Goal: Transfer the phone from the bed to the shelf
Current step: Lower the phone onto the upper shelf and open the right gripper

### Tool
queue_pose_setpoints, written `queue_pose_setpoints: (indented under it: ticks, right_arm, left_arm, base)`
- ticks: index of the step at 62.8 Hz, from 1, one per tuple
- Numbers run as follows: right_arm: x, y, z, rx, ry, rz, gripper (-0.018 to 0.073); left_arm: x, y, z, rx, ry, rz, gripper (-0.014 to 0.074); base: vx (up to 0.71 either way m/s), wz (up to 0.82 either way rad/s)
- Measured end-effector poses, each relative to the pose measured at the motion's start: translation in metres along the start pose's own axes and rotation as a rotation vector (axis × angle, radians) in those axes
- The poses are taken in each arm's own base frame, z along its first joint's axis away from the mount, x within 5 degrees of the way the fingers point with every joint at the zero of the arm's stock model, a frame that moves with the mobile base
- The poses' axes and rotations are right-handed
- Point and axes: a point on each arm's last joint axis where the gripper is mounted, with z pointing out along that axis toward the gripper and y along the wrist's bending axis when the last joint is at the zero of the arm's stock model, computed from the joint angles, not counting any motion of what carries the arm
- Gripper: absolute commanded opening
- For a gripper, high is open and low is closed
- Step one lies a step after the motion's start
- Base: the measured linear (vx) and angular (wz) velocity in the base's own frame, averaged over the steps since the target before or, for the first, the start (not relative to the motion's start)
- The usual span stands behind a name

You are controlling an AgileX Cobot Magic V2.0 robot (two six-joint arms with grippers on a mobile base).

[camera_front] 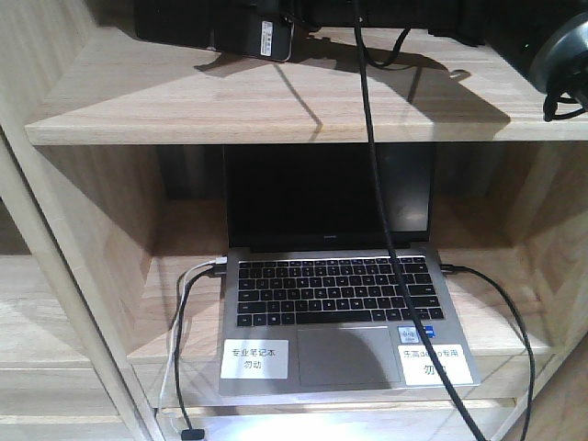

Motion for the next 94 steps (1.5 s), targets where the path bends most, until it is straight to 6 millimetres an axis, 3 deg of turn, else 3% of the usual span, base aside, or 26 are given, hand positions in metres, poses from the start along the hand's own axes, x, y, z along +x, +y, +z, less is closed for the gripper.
queue_pose_setpoints:
  ticks: [13, 36, 58, 70, 80, 94]
  right_arm:
    - [0.0, -0.001, 0.0, 0.013, -0.005, -0.002, 0.0169]
    - [0.001, -0.003, 0.001, 0.028, -0.001, -0.008, 0.0731]
    - [-0.009, 0.006, -0.009, 0.059, 0.026, -0.089, 0.0685]
    - [-0.019, 0.016, -0.018, 0.056, 0.017, -0.114, 0.06]
    - [-0.027, 0.027, -0.026, 0.045, 0.027, -0.102, 0.0414]
    - [-0.035, 0.046, -0.042, 0.039, 0.102, -0.101, 0.0028]
  left_arm:
    - [0.0, 0.0, 0.0, 0.0, 0.0, 0.0, 0.0001]
    - [0.0, 0.0, 0.0, 0.0, 0.0, 0.0, 0.0001]
    - [0.0, 0.0, 0.0, 0.0, 0.0, 0.0, 0.0001]
    - [0.0, 0.0, 0.0, 0.0, 0.0, 0.0, 0.0001]
    - [0.0, 0.0, 0.0, 0.0, 0.0, 0.0, 0.0001]
    - [0.0, 0.0, 0.0, 0.0, 0.0, 0.0, 0.0001]
  base:
    - [0.0, 0.0]
    - [0.0, 0.0]
    - [0.0, 0.0]
    - [0.0, 0.0]
    - [0.0, 0.0]
    - [0.0, 0.0]
